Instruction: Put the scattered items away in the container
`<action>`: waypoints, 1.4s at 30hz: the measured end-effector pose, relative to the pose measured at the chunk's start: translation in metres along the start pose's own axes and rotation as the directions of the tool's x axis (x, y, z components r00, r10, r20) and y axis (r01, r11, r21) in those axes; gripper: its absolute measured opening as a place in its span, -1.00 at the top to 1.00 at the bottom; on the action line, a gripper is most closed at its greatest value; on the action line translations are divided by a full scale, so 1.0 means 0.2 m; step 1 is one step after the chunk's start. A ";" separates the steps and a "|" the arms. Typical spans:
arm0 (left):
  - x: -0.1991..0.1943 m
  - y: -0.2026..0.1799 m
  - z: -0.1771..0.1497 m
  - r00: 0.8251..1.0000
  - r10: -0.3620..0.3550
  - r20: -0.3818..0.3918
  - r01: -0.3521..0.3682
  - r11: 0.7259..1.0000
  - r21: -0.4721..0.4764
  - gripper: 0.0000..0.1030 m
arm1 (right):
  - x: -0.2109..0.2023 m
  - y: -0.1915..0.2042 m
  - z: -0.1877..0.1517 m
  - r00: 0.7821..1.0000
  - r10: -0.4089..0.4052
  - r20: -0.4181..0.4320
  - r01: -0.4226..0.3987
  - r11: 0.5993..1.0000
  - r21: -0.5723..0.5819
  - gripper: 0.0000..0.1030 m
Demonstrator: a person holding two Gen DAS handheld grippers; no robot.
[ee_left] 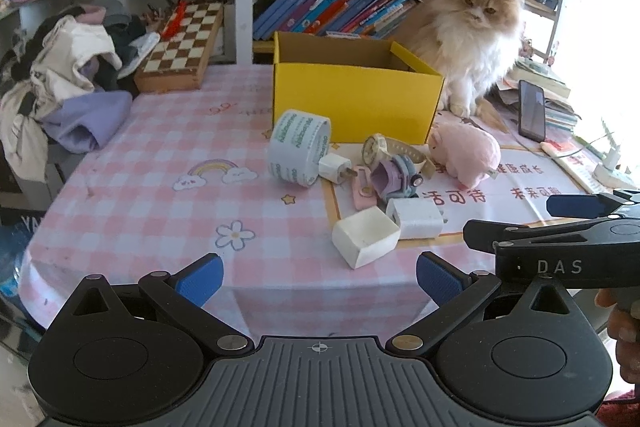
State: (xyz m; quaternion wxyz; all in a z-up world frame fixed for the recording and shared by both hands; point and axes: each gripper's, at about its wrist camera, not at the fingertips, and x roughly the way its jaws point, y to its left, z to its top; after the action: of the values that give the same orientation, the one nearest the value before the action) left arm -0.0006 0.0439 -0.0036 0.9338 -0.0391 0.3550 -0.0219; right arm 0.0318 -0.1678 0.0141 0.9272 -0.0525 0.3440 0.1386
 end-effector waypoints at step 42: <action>0.53 -0.17 0.13 0.983 -0.016 -0.181 0.022 0.999 0.030 -0.91 | 0.51 -0.24 0.16 0.973 0.137 -0.185 -0.139 0.990 0.005 -0.39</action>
State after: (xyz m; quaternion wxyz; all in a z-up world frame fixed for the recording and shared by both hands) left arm 0.0954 0.0042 -0.0522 0.8981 -0.0253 0.4373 -0.0399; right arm 0.1393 -0.1845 -0.0283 0.8792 -0.0446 0.4309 0.1985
